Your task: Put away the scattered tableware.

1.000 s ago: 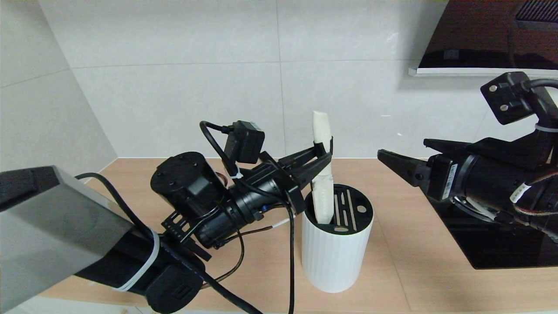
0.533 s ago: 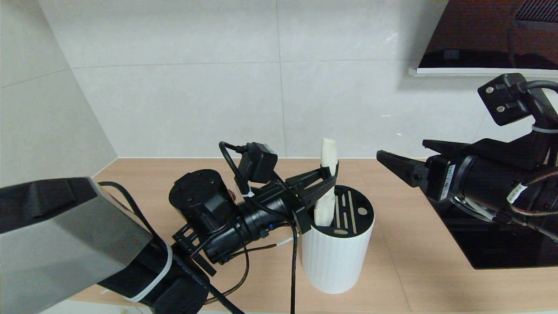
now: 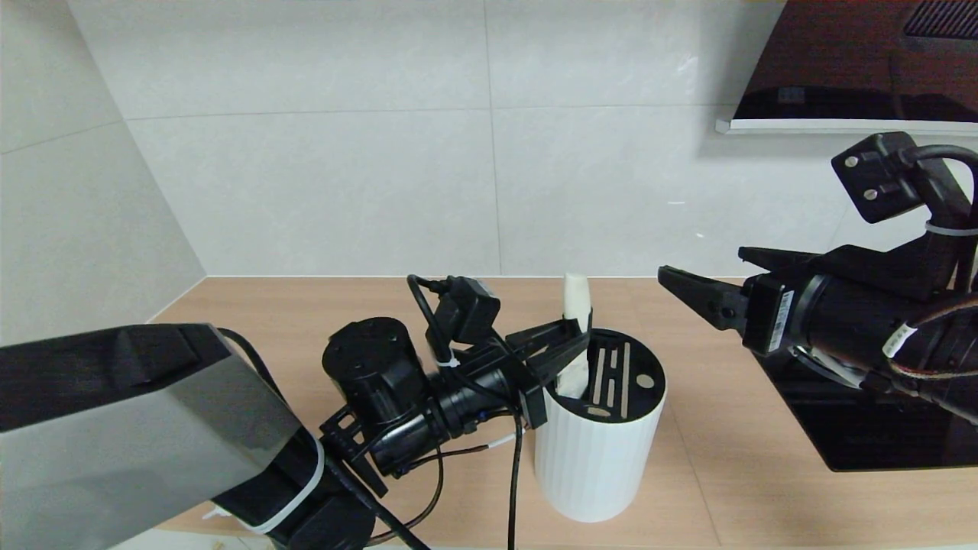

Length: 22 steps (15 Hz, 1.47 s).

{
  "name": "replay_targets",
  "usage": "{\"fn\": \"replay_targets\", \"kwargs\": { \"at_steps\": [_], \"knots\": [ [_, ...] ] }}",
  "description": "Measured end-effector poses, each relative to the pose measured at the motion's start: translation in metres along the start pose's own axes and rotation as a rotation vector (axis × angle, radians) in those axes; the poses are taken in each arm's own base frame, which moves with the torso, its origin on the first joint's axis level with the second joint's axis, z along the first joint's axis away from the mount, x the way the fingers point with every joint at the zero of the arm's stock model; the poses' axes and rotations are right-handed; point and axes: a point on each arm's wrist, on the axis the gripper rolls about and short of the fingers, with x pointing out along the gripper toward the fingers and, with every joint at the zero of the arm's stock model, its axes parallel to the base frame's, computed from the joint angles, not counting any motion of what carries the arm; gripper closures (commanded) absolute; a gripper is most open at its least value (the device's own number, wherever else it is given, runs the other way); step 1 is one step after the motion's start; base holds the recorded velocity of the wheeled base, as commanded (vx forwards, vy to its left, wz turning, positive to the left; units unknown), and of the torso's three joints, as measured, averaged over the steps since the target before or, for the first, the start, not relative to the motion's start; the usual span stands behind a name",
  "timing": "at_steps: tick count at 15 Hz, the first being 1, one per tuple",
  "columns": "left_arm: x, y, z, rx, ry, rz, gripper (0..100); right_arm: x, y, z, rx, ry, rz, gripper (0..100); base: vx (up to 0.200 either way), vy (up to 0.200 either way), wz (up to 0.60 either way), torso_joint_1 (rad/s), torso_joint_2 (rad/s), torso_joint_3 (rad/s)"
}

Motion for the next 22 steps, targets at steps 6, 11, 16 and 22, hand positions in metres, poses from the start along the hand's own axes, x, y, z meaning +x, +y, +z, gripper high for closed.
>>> {"fn": "replay_targets", "kwargs": {
  "at_steps": [6,11,16,22],
  "knots": [
    [0.000,0.001,-0.004,-0.006,0.014,0.006,0,0.000,0.000,0.000,0.000,0.000,0.000,0,0.000,0.000,0.00,0.000,0.00,0.000],
    [0.000,0.000,-0.006,-0.003,0.020,0.020,0,0.000,0.000,0.000,0.000,-0.001,0.000,0,0.000,0.000,0.00,0.000,0.00,0.000],
    [0.000,0.000,-0.004,-0.001,0.013,0.022,0,0.000,0.000,0.000,0.000,0.000,0.000,0,0.000,0.000,0.00,0.000,0.00,0.000],
    [-0.020,-0.010,0.066,0.062,-0.174,0.078,0,-0.012,-0.011,-0.001,-0.005,-0.010,-0.044,0,0.000,0.000,0.00,0.000,0.00,0.000]
  ]
}}
